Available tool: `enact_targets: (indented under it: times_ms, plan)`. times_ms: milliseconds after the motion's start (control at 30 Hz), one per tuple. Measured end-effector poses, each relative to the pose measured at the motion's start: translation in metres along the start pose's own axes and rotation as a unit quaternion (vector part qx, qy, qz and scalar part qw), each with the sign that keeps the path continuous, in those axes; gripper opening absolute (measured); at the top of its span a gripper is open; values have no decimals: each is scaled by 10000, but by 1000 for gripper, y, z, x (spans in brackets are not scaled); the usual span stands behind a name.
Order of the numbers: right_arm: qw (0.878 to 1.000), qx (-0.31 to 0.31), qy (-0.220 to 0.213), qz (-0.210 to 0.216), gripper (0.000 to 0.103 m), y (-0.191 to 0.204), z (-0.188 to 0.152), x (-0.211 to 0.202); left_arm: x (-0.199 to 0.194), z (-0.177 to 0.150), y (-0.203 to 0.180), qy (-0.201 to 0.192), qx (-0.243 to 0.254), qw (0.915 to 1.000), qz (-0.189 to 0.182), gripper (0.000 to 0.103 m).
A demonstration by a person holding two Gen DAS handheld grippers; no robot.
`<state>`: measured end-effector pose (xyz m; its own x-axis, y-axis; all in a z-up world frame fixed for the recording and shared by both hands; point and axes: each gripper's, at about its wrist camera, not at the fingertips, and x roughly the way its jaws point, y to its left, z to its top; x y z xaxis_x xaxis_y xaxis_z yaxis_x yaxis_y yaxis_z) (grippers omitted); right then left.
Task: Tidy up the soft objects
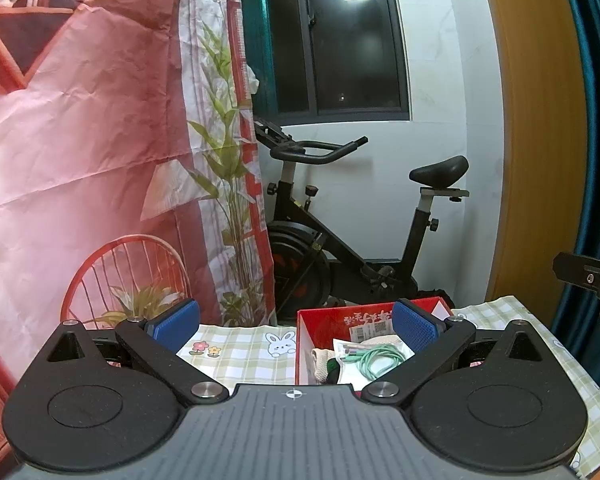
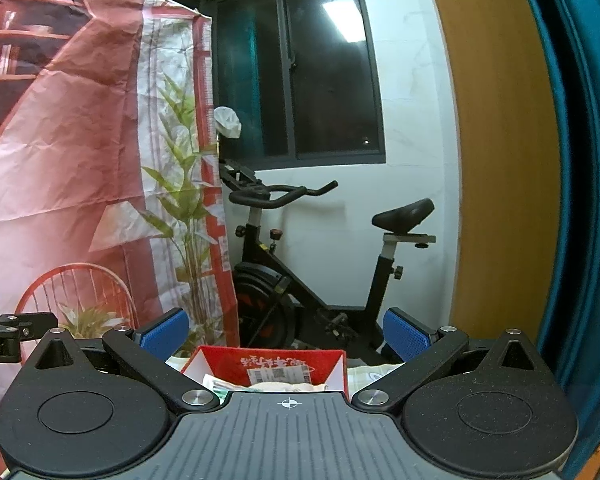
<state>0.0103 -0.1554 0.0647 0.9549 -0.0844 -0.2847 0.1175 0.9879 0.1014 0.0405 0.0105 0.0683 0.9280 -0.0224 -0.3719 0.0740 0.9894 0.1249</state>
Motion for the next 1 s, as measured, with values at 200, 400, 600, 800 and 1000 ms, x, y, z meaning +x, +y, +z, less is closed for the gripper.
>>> enact_targets:
  times_ms: [200,400,600,800,1000]
  plan:
    - [10000,25,1,-18,103,-1,0,1,0,0,2,2,-23,10000,0,103]
    - [10000,30,10,-12,103,-2,-1,1,-1,-1,4,-16,-28,10000,10,103]
    - [10000,34,13,-21,103,-2,-1,1,-1,0,5,-15,-29,10000,19,103]
    - [10000,35,25,-19,103,-1,0,0,-1,0,5,-16,-28,10000,14,103]
    - [10000,39,25,-27,103,0,0,0,-2,0,7,-52,-75,10000,19,103]
